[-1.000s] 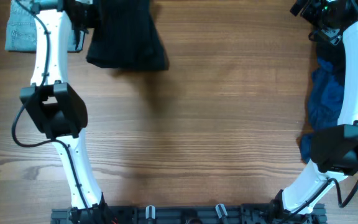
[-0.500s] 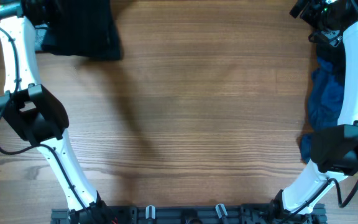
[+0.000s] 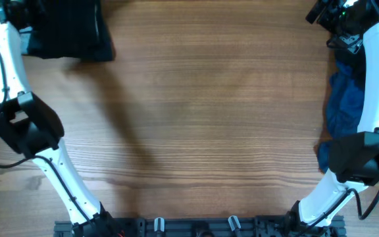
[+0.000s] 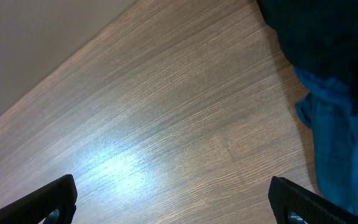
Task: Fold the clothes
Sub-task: 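Drag the folded trousers with the left gripper to the top-left corner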
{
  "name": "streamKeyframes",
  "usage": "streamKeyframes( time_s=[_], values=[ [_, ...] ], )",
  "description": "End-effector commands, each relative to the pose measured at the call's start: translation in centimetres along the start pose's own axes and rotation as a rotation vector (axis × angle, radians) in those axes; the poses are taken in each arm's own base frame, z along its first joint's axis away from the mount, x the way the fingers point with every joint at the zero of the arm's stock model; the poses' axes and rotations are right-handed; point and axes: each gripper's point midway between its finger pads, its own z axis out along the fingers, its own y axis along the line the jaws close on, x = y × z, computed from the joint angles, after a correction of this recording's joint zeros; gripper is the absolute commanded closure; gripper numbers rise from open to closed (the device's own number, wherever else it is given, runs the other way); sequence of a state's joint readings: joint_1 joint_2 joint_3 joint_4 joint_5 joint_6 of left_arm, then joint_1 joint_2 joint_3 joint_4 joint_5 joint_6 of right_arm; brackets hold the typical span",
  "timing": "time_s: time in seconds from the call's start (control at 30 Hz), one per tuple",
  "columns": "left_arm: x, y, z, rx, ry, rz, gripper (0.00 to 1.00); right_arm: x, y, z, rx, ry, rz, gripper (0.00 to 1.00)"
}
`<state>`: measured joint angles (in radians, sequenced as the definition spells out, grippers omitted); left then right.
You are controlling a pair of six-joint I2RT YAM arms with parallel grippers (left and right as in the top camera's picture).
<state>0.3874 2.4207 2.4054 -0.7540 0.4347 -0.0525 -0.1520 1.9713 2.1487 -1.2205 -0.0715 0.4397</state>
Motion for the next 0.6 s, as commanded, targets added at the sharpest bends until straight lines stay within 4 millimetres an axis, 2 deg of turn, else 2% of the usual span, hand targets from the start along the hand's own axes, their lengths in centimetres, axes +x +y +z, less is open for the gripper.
streamKeyframes(
  time_s=[0.0,0.17,0.23,0.57],
  values=[
    [-3.0,2.3,-3.0,-0.023,-0.094,-0.037,0.94,0.5,0.1,0.1,-0.001,0.02,-0.023,0.0],
    [-4.3,4.6,-4.1,-0.048,-0.144,-0.043,0.91,0.8,-0.1,0.1,0.004,0.031,-0.022,0.0],
    [-5.3,6.2,-5.1,-0.067,-0.19,-0.043,0.92,0.9,0.0,0.1,-0.002,0.038,-0.021,0.0],
    [-7.7,8.8,-7.0,-0.097,-0.289,-0.026,0.91,1.8,0.1,0.0,-0.014,0.078,-0.015,0.0]
  ],
)
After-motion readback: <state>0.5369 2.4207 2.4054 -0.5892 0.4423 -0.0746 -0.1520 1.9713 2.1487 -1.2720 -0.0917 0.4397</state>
